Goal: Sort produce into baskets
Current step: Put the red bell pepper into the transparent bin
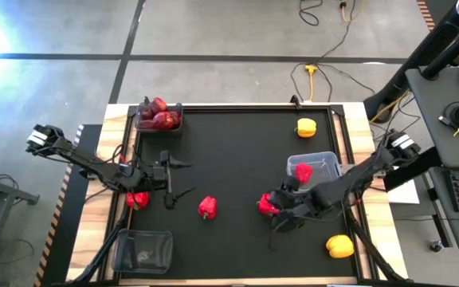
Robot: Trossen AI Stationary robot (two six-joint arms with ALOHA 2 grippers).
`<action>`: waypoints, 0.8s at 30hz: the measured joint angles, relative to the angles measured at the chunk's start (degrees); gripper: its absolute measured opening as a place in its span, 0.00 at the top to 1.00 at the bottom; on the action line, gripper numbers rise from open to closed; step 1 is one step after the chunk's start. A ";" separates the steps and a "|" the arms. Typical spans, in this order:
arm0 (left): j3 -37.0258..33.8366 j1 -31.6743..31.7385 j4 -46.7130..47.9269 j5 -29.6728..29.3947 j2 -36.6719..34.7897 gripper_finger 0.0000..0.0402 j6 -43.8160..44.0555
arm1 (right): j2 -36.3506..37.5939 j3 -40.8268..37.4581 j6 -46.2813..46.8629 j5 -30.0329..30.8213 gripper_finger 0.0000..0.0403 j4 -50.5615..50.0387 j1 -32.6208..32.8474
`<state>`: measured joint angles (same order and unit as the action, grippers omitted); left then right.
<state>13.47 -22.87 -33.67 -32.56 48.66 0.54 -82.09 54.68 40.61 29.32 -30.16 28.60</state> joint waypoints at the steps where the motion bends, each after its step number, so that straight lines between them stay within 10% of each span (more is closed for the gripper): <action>1: 0.00 0.00 -0.02 0.00 0.00 0.11 0.00 | -1.14 -0.02 0.62 -0.15 0.10 -0.12 -0.06; 24: 0.00 0.00 -0.14 0.00 0.02 0.11 0.00 | -10.75 1.88 2.83 -5.82 0.19 -0.11 -1.92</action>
<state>13.47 -22.87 -33.81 -32.56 48.69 0.54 -92.84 56.55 43.44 23.50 -30.27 26.67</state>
